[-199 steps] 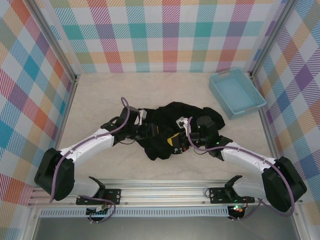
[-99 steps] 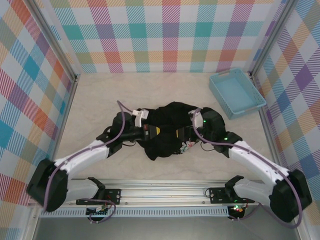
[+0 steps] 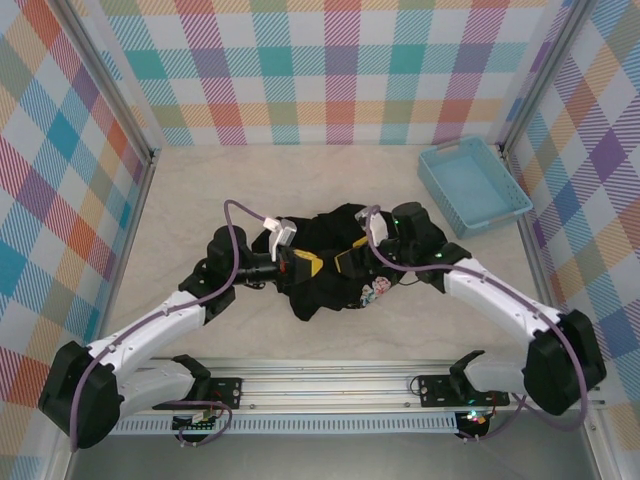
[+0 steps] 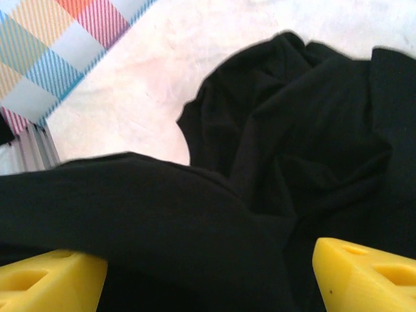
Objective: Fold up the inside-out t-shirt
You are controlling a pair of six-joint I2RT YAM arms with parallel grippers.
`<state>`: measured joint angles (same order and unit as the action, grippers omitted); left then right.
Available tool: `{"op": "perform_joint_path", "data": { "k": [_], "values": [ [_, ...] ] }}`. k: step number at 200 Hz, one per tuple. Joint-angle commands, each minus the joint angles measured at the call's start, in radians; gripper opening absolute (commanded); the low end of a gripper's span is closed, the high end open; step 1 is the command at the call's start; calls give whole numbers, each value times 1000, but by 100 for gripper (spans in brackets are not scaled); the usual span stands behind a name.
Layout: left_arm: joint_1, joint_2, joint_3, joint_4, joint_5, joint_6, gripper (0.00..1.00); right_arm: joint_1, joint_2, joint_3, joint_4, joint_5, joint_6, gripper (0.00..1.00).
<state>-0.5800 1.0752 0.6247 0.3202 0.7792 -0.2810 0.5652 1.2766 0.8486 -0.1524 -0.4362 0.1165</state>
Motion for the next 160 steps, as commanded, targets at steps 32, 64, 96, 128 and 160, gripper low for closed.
{"op": "perform_joint_path", "data": {
  "k": [32,64,96,128,160],
  "values": [
    [3,-22,43,-50,-19,59,0,33,109,-24,187,-187,-1,72],
    [5,-78,84,-304,-596,-2,0,-7,152,23,256,-411,176,0],
    [2,18,259,-674,-889,-46,21,-63,63,-62,612,-503,528,0],
    [-45,-1,344,-771,-880,-42,43,-45,103,-93,828,-433,673,0],
    [-50,-130,254,-548,-493,-60,51,-40,120,-97,887,-411,700,0]
  ]
}}
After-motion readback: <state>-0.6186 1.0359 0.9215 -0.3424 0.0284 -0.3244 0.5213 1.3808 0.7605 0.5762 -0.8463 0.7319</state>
